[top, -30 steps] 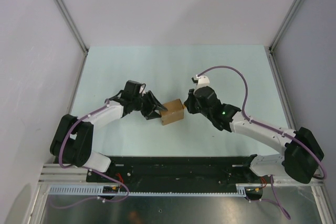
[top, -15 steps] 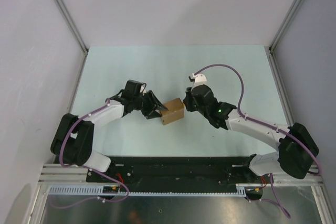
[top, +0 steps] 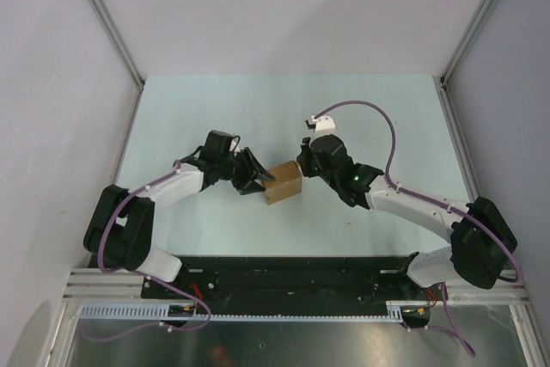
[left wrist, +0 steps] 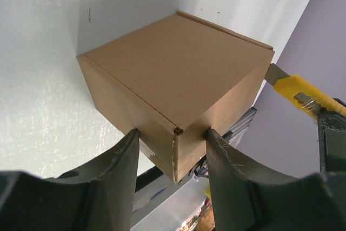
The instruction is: Unpack the express box
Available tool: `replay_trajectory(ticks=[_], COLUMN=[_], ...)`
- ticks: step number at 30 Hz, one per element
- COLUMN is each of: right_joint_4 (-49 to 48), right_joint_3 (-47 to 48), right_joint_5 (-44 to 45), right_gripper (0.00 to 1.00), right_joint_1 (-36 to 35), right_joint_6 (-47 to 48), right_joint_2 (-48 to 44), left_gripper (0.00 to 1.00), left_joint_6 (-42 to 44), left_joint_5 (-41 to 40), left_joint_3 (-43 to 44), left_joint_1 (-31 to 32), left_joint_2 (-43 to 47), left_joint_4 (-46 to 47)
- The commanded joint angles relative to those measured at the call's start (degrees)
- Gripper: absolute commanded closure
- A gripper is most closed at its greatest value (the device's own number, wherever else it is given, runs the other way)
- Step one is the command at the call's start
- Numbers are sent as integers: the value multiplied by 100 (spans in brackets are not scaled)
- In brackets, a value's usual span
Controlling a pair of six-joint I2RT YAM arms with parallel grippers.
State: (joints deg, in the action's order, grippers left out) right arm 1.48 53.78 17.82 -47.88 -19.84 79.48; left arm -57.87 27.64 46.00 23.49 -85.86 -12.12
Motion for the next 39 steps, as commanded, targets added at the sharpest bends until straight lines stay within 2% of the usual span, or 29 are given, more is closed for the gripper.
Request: replay_trajectory(ticks=[1,8,11,12,15,18,24,29,31,32,33,39], right_joint_4=[-351,212,502,659,1046,1450,1672,1523,1452,1391,1347,978], right_joint_3=[317,379,388,388,388,388,195,-104,-166,-192,-236,-307], right_joint_5=[-95,28,37,28,-95,-200,-586,-622,-570,-535,-491,-60], right_gripper=[100,100,100,100,100,100,100,100,100,100,100,100], right_joint_1=[-64,-72,-64,-73,-116,-230,-591,-758,-767,-767,-776,-644], right_joint_6=[-73,-134,-205,-248,-301,-380,-390,-609,-644,-688,-706,-715], right_joint_2=[-204,-977,-1223,-1259,-1374,-1409,-1374,-1102,-910,-839,-777,-337], left_gripper=[57,53,42,35,25,20,15,19,25,34,38,47], left_joint_6=[425,601,785,812,935,1067,1444,1928,2068,2147,2322,2649], left_joint_5=[-1006,-927,-892,-892,-830,-769,-804,-926,-1189,-1347,-1601,-1534], left_joint_3=[-223,111,400,462,664,779,893,1104,1148,1183,1244,1473], left_joint_1=[156,156,165,165,165,165,139,-19,-116,-116,-116,-116], left_joint_2=[-484,-212,69,209,377,544,904,686,598,510,448,-8], left_joint_4=[-704,-695,-704,-704,-695,-713,-704,-695,-695,-695,-678,-607])
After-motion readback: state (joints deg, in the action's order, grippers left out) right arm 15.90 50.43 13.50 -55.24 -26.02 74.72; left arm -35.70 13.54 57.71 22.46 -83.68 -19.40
